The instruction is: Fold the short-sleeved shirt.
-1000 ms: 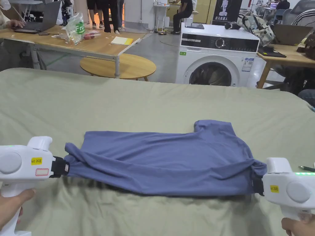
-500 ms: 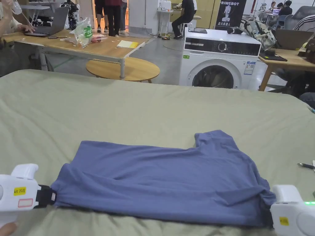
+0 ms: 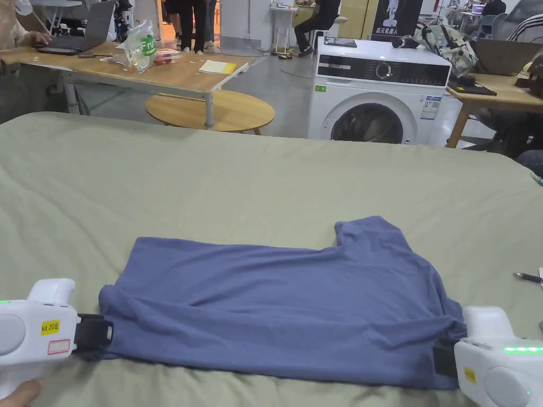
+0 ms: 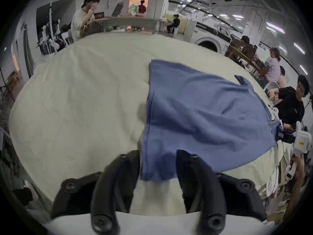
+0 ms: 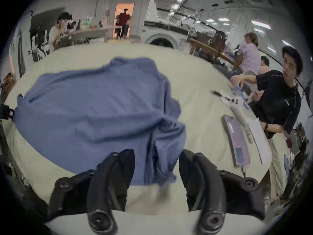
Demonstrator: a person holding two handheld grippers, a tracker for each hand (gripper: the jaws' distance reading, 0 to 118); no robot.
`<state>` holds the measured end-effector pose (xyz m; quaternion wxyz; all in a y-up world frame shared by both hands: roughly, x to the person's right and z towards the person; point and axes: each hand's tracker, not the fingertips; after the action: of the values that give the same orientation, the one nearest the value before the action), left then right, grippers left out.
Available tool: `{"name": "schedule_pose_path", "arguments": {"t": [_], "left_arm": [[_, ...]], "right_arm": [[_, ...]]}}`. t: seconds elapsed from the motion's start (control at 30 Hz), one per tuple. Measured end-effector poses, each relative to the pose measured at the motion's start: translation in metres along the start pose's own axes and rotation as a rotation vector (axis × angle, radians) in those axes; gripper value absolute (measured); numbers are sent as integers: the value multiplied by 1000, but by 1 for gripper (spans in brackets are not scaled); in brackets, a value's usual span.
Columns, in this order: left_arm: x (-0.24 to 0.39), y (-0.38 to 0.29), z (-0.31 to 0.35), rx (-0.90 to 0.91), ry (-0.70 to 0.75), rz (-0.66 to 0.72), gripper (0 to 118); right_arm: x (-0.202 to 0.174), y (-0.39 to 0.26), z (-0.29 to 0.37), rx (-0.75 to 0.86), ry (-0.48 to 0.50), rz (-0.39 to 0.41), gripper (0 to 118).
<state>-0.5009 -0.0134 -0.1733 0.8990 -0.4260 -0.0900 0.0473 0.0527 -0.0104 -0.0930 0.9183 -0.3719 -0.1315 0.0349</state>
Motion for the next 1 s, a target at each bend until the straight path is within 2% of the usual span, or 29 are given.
{"name": "schedule_pose_path", "arguments": {"t": [0.1,0.27,0.3,0.33,0.37,0.4,0.43,0.5,0.73,0.9,1.0], "left_arm": [[16,11,14,134,-26,-52,42],[51,23,25,374,27,-133,42],[55,23,27,413,16,-140,42],[61,23,28,462,14,-142,38],[66,24,29,499,19,-146,21],[71,26,30,521,23,-151,4],[75,27,29,539,37,-159,0],[81,31,28,602,50,-169,0],[51,89,-17,411,36,-92,0],[14,151,-67,191,42,-56,0],[-6,187,-100,39,-10,-15,0]], "right_arm": [[-6,16,17,150,2,-40,55],[-29,35,28,359,9,-109,53],[-33,37,29,388,21,-113,48],[-40,41,30,424,8,-117,37],[-45,42,31,456,5,-119,13],[-51,45,30,482,11,-124,1],[-57,48,30,494,-4,-129,0],[-65,52,28,516,15,-148,0],[-91,77,4,501,70,-107,0],[-100,89,-18,453,86,-82,0],[-103,94,-30,426,89,-69,0]]}}
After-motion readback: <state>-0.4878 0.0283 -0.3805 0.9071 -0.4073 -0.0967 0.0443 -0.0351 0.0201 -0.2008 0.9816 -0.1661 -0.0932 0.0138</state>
